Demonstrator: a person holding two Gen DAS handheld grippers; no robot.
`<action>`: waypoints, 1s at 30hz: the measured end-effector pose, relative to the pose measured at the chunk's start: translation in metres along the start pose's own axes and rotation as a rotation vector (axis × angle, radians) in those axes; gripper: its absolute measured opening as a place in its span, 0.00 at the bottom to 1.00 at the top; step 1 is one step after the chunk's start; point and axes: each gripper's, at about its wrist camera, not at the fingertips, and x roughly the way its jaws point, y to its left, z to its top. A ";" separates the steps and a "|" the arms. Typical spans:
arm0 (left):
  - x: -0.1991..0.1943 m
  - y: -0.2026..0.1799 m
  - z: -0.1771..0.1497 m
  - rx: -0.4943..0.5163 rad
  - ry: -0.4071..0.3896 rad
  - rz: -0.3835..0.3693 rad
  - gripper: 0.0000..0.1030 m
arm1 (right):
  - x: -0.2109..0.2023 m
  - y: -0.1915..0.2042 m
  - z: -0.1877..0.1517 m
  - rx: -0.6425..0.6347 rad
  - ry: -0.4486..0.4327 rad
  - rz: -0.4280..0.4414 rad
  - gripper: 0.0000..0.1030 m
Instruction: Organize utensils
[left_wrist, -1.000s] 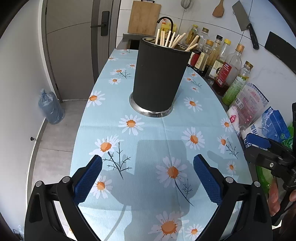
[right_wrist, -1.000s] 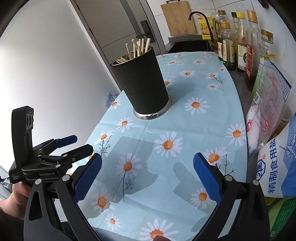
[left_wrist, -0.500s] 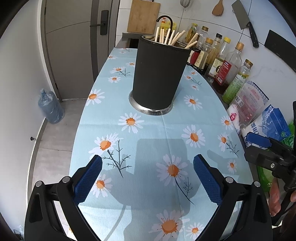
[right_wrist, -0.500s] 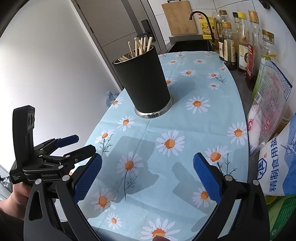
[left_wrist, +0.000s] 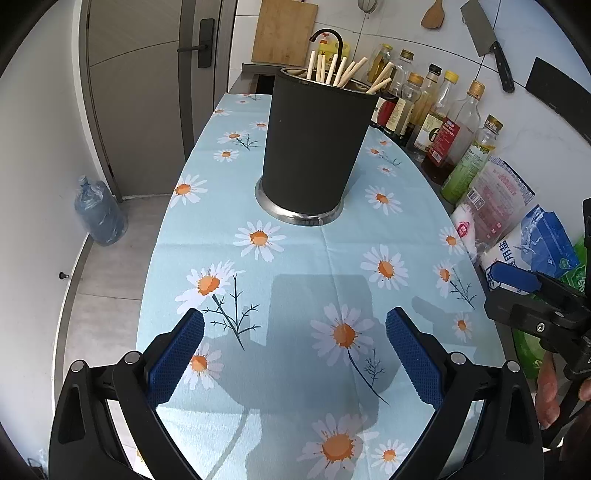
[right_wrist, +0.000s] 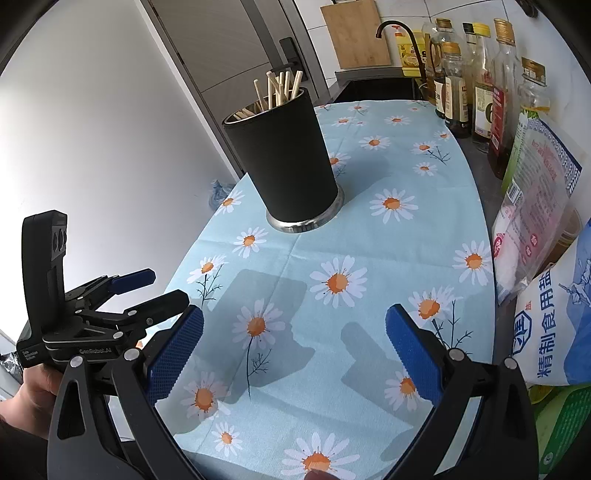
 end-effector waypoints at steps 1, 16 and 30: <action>0.000 0.000 0.000 0.000 0.000 0.000 0.93 | 0.000 0.000 0.000 0.000 0.001 -0.001 0.95; -0.001 0.001 0.000 0.006 0.005 -0.007 0.93 | 0.001 0.001 -0.002 0.009 0.003 -0.009 0.95; -0.004 0.005 0.001 0.006 -0.003 -0.008 0.93 | -0.001 0.006 -0.003 0.000 0.004 -0.014 0.95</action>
